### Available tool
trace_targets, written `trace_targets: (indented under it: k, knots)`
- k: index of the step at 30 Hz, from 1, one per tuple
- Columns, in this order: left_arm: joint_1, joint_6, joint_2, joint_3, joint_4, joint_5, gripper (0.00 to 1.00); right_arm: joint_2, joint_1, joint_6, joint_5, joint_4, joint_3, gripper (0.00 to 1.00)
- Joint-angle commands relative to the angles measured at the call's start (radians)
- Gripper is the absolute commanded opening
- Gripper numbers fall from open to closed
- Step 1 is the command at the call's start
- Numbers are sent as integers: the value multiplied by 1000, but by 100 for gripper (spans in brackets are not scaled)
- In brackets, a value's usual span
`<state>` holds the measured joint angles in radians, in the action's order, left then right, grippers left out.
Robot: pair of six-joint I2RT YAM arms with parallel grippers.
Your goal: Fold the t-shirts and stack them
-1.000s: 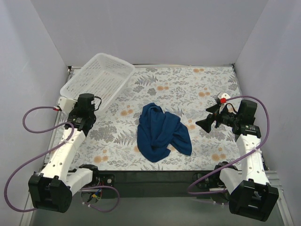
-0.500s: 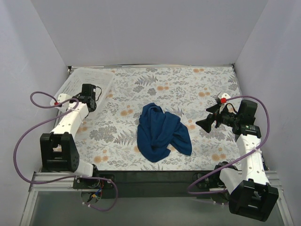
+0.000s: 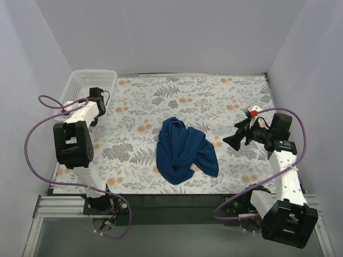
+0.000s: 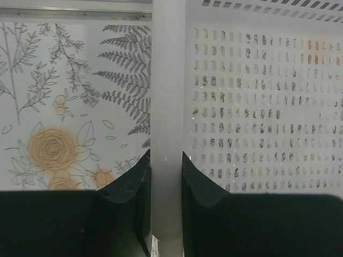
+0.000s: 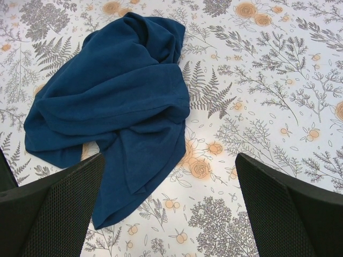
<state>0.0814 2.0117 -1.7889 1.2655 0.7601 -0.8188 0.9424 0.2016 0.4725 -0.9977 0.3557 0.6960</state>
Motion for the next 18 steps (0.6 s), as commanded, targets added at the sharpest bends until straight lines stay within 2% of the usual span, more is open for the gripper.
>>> trace_targets:
  k: [1, 4, 5, 9, 11, 12, 15, 18]
  knots:
    - [21, 653, -47, 73, 28, -3, 7, 6, 4, 9, -4, -29, 0, 96]
    - [32, 625, -81, 141, 30, 12, 22, 13, 7, 12, -4, -31, -1, 96]
    - [32, 599, -79, 146, 10, 13, 36, 15, 7, 14, -5, -31, -1, 96]
    - [32, 426, -3, 127, -122, 62, 62, 25, 9, 26, -9, -21, 0, 96]
    - [34, 365, 43, 75, -165, 113, 70, 26, 9, 35, -12, -15, 0, 97]
    - [32, 343, 98, 54, -200, 127, 77, 26, 9, 46, -15, -9, 0, 97]
    - [32, 214, 210, -52, -278, 193, 85, 32, 10, 87, -28, 3, -6, 97]
    - [32, 28, 396, -167, -346, 265, 88, 52, 9, 144, -50, 49, -4, 97]
